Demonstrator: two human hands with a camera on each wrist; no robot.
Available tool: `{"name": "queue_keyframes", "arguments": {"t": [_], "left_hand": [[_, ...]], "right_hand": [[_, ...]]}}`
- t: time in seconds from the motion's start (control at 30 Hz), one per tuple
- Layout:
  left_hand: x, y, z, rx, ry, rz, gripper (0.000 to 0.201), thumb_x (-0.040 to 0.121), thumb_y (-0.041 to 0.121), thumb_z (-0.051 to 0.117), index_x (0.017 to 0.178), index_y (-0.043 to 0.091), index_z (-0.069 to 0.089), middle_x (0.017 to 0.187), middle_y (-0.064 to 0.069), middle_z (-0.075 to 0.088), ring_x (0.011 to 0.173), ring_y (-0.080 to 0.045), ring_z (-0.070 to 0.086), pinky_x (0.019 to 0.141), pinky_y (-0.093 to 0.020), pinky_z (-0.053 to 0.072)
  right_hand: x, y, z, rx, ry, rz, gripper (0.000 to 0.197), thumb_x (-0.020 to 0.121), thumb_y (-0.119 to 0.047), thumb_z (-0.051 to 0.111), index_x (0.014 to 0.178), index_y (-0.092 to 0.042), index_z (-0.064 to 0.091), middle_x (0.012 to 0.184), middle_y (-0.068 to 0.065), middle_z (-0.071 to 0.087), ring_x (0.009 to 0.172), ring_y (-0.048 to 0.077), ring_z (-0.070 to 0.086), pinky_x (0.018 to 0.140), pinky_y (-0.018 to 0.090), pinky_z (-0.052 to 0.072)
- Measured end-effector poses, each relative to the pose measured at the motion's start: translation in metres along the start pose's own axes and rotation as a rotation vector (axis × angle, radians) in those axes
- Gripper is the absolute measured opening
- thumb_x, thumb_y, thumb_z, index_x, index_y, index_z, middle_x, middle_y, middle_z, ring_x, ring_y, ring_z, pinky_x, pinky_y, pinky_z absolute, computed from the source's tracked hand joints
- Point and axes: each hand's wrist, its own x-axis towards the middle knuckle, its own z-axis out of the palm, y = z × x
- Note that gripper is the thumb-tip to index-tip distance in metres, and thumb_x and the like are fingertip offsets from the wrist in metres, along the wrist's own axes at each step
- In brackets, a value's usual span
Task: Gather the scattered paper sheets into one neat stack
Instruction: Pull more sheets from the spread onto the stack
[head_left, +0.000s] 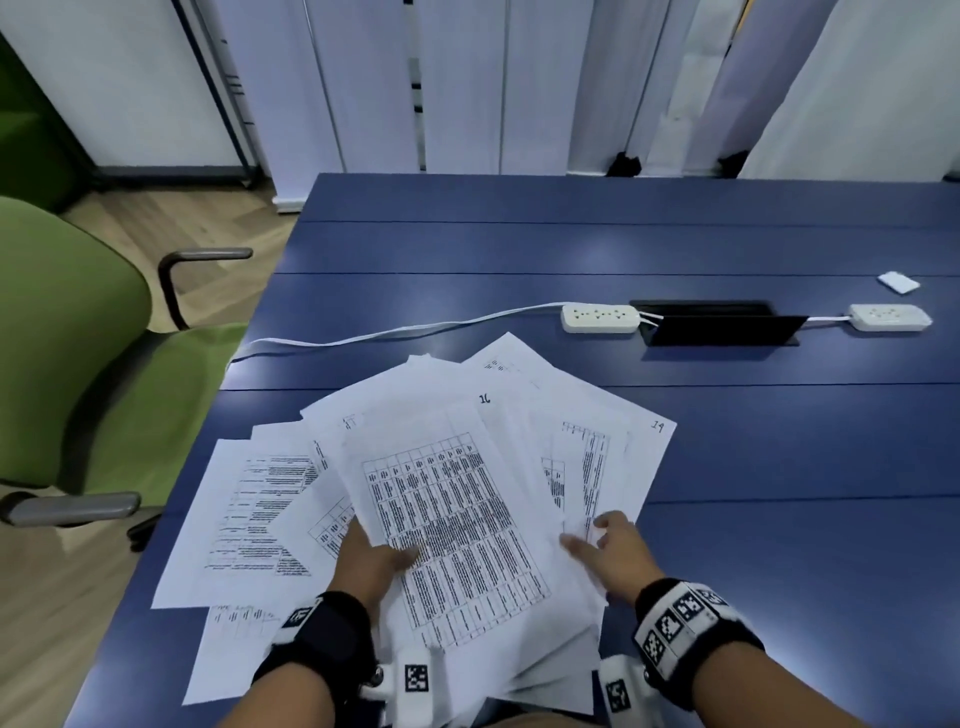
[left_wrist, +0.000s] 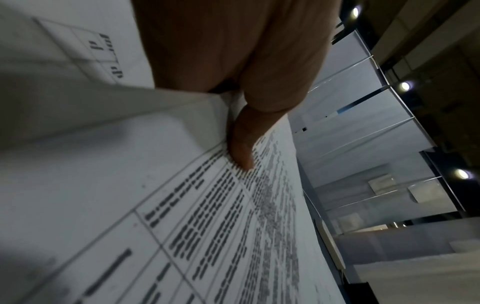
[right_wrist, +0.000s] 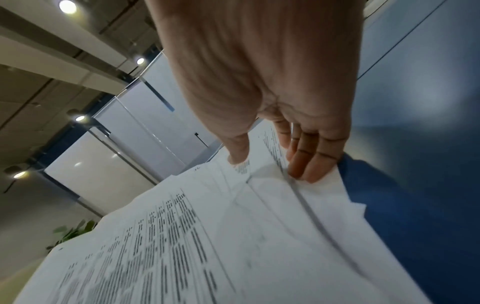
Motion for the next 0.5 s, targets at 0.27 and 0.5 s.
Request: {"name": "queue_keyframes", "arguments": {"t": [0.27, 0.5], "left_hand": [[-0.011, -0.005, -0.001, 0.219, -0.15, -0.083, 0.121, 0.047, 0.016, 0.094, 0.147, 0.017, 0.026, 0.148, -0.005, 0.042, 0.133, -0.027, 0.041, 0.112, -0.045, 0.032], [-0.004, 0.006, 0.007, 0.279, -0.073, -0.039, 0.107, 0.074, 0.06, 0.067, 0.152, 0.014, 0.008, 0.161, -0.006, 0.015, 0.146, -0.026, 0.019, 0.118, -0.048, 0.021]], "right_hand": [[0.01, -0.034, 0.003, 0.192, -0.067, 0.094, 0.052, 0.099, -0.027, 0.044, 0.145, -0.005, 0.031, 0.147, 0.012, 0.039, 0.132, 0.031, 0.041, 0.109, 0.039, 0.037], [0.006, -0.055, -0.009, -0.129, -0.269, -0.011, 0.027, 0.1, -0.018, 0.042, 0.121, -0.002, 0.048, 0.088, 0.003, 0.053, 0.072, 0.015, 0.05, 0.07, 0.03, 0.045]]}}
